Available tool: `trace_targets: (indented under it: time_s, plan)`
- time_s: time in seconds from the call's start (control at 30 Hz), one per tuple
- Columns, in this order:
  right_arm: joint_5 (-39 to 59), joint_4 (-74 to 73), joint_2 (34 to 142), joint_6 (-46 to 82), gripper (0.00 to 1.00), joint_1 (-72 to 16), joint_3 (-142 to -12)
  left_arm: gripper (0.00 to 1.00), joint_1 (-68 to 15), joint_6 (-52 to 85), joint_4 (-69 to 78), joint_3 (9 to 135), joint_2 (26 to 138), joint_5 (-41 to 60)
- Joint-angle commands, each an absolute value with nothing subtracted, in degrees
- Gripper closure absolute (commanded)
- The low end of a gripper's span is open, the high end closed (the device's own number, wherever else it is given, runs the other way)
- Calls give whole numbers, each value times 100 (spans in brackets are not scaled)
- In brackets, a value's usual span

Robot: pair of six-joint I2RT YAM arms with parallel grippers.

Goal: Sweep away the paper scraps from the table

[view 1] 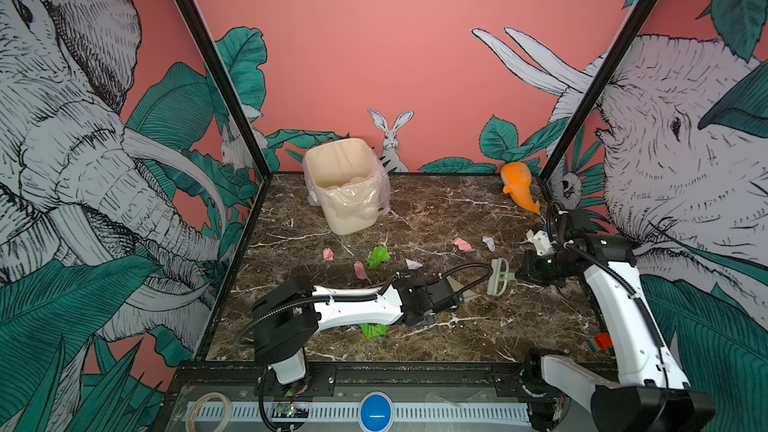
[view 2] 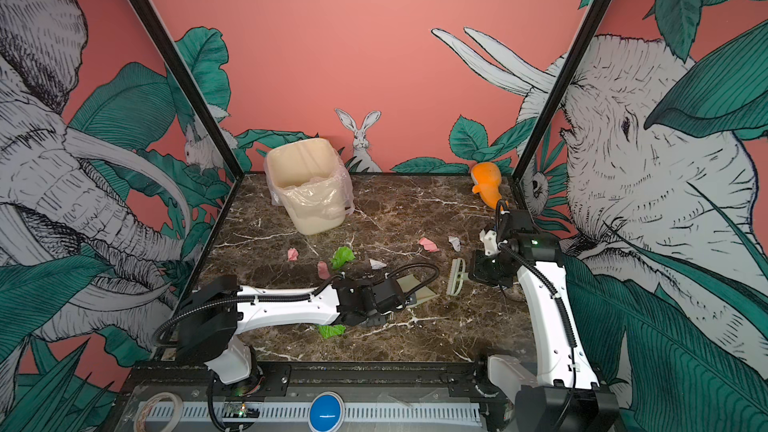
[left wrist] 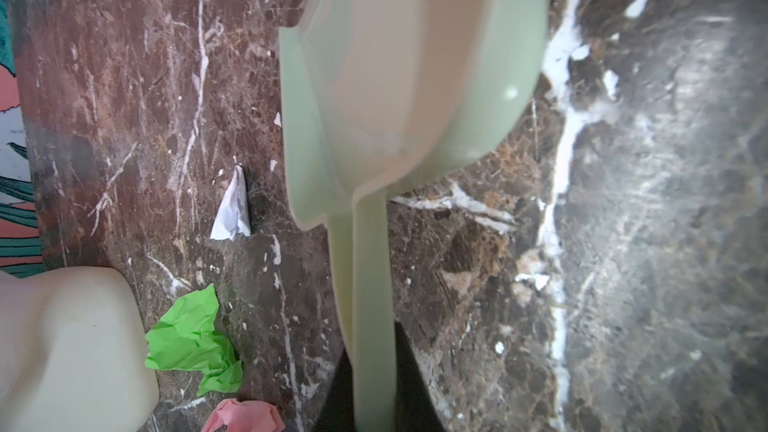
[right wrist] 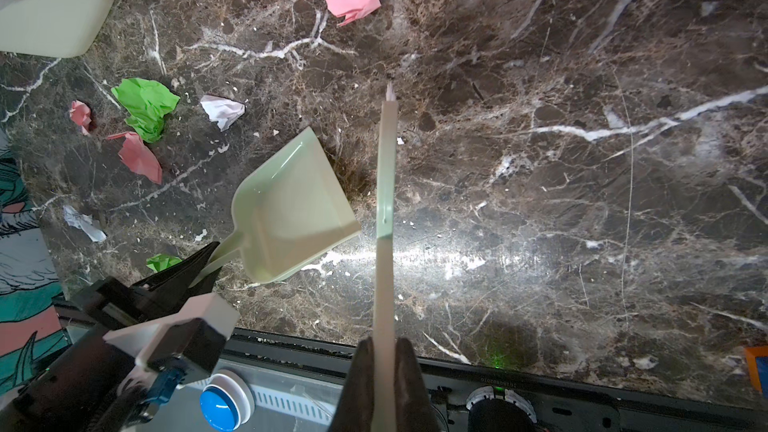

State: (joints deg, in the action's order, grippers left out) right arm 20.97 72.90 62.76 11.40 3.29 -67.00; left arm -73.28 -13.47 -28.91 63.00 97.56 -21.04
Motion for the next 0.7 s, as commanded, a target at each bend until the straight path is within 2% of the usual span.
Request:
trace_targets:
  time_s: [0.0, 0.13, 0.37, 0.67]
  plan:
    - [2074, 7331, 6229, 1160, 100, 377, -6715, 99, -7372, -1130, -2821, 6267, 9826, -1853]
    - [2106, 7291, 6239, 1177, 100, 387, -6691, 94, -7399, -1011, -2953, 6350, 9947, -1669]
    - [2170, 7234, 6265, 1230, 100, 387, -6662, 77, -7407, -892, -3129, 6352, 9961, -1315]
    - [2197, 7252, 6250, 1239, 100, 396, -6680, 63, -7410, -879, -3033, 6173, 9696, -826]
